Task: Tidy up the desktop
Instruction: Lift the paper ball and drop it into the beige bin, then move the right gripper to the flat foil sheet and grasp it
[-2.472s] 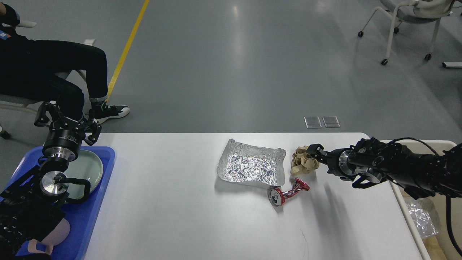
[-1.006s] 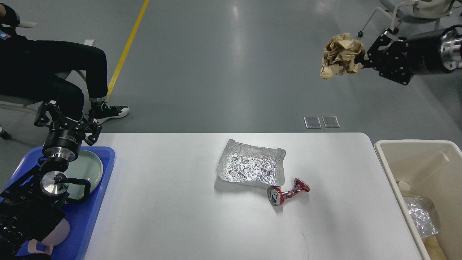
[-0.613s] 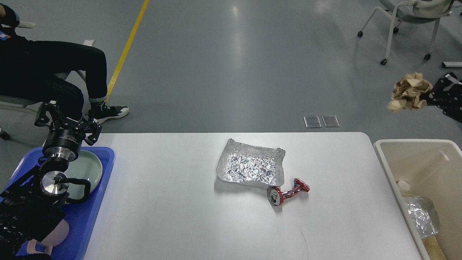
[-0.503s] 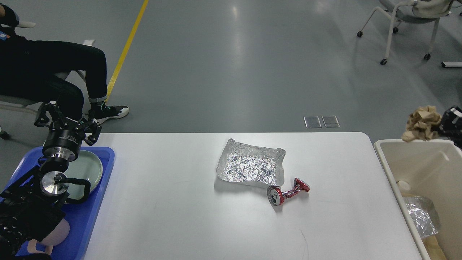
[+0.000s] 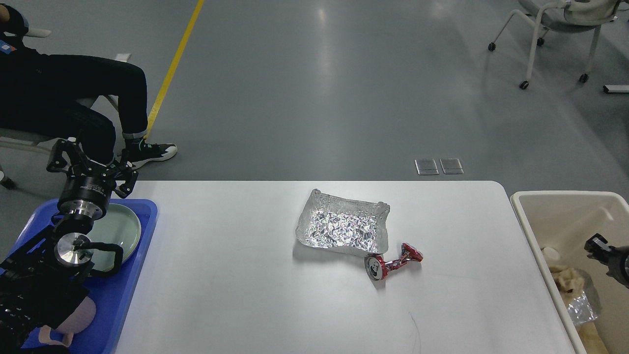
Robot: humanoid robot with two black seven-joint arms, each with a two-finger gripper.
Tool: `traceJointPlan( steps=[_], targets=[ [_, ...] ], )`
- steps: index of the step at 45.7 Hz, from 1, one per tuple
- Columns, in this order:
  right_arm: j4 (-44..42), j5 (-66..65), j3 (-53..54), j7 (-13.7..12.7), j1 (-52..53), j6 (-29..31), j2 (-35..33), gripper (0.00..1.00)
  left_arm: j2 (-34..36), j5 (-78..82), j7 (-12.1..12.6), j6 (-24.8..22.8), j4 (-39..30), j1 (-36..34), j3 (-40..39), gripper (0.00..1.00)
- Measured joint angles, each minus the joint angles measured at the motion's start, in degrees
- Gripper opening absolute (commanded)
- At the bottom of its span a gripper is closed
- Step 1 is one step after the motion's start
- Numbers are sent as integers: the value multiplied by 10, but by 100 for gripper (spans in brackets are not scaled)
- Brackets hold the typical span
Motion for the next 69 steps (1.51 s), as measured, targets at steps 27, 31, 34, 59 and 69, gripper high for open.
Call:
traceJointPlan(
  steps=[27,31,34,59,69],
  targets=[
    [234,2,-100,-4,307,14,21,100,0,0,0,0,0,0,0,97],
    [296,2,-124,-4,384,29,40,100,0,0,0,0,0,0,0,97],
    [333,0,-134,-4,435,45,52,100,0,0,0,0,0,0,0,97],
    [418,-6,-98,-5,664,271,125,98,0,0,0,0,0,0,0,96],
    [361,-8,-97,-5,472,122,232,98,0,0,0,0,0,0,0,97]
  ],
)
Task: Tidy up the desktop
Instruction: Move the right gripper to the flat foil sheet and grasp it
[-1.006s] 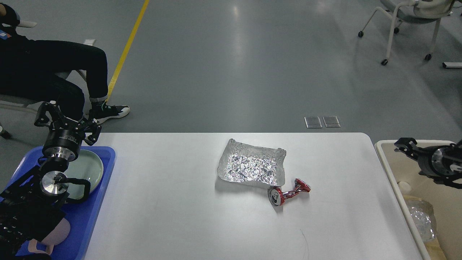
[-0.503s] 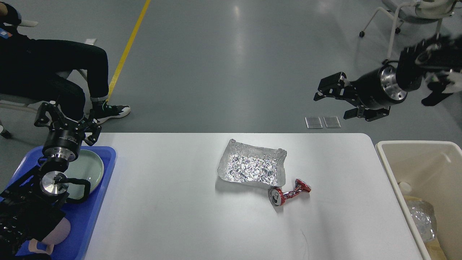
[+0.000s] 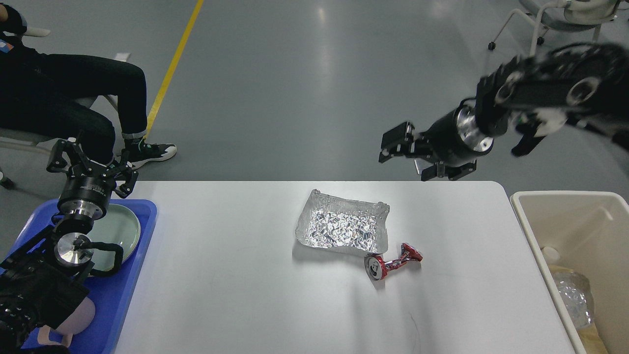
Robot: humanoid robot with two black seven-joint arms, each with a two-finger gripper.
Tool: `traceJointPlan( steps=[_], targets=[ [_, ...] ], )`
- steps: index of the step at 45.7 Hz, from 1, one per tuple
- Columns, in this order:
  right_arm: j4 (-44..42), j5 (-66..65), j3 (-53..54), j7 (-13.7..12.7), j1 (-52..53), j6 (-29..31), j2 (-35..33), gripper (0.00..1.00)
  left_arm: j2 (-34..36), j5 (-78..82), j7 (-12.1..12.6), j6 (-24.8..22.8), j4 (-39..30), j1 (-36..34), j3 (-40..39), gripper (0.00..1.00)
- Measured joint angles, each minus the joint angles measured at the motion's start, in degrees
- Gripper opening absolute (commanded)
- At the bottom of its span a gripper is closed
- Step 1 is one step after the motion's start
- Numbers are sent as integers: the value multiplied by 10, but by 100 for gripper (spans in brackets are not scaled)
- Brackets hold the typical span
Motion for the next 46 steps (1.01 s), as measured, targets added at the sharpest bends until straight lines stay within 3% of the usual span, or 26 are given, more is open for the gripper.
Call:
traceJointPlan(
  steps=[10,24,29,32,35,41,46],
  targets=[
    [-115,-4,-6,1,-144,-72,99,94,0,0,0,0,0,0,0,96],
    [-248,-43,-7,2,-264,-165,165,94,0,0,0,0,0,0,0,97],
    [-272,-45,-7,2,-289,-170,175,77,0,0,0,0,0,0,0,97],
    [-275,-46,-8,2,-297,-171,177,56,0,0,0,0,0,0,0,96],
    [-276,-46,-9,2,-302,-171,177,28,0,0,0,0,0,0,0,97],
    [-276,-47,-10,3,-309,-171,177,14,0,0,0,0,0,0,0,97],
    [-276,-47,-10,3,-315,-171,177,12,0,0,0,0,0,0,0,97]
  ],
)
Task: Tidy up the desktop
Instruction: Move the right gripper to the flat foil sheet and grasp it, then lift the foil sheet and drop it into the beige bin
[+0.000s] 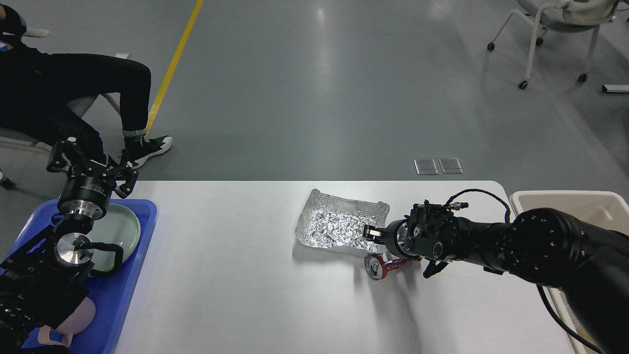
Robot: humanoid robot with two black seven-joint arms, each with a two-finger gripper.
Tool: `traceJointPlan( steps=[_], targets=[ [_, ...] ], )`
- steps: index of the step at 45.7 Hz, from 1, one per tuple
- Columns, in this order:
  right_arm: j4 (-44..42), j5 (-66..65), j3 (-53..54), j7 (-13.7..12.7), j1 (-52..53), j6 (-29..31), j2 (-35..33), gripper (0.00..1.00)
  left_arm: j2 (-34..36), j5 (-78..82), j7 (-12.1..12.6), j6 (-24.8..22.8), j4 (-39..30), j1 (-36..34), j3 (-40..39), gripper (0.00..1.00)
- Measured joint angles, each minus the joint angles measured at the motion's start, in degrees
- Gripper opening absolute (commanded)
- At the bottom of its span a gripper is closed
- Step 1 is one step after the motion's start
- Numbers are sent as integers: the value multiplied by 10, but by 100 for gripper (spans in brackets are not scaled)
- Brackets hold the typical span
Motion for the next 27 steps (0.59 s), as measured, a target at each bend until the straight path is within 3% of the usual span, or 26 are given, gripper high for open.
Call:
traceJointPlan(
  steps=[4,8,27],
  targets=[
    [-1,0,1,1,-1,-1,0,11,0,0,0,0,0,0,0,96],
    [-2,0,5,1,-1,-3,0,0,0,0,0,0,0,0,0,97],
    [44,4,52,3,40,8,-30,0,0,0,0,0,0,0,0,96]
  ],
)
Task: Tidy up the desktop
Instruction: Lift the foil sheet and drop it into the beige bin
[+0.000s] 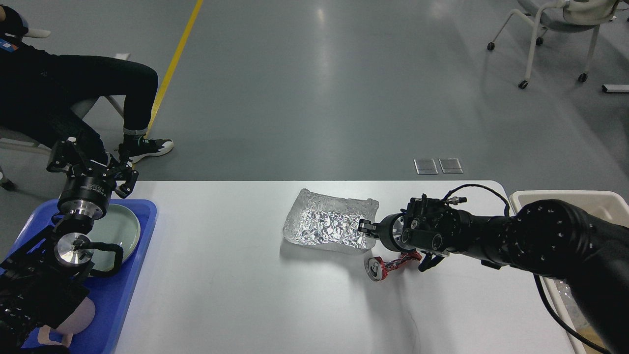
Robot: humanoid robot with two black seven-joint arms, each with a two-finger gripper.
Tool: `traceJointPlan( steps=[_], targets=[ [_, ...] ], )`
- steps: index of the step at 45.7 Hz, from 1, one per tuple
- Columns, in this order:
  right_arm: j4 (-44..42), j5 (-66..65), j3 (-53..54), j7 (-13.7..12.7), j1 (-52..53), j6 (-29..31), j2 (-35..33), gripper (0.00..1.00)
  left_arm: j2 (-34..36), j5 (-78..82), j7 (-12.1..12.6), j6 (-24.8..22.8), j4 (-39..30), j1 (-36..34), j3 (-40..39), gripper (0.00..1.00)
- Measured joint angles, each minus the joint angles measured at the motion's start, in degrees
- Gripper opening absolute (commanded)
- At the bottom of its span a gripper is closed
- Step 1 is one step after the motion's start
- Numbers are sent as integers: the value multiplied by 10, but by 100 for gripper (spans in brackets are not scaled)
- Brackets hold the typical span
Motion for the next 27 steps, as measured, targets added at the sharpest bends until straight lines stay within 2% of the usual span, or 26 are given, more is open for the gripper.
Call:
traceJointPlan(
  steps=[8,14,27],
  targets=[
    [117,1,47,-1,84,8,-103,0,0,0,0,0,0,0,0,97],
    [202,0,58,-3,174,46,-199,0,0,0,0,0,0,0,0,97],
    [255,1,112,-6,319,173,-358,0,0,0,0,0,0,0,0,97]
  ],
)
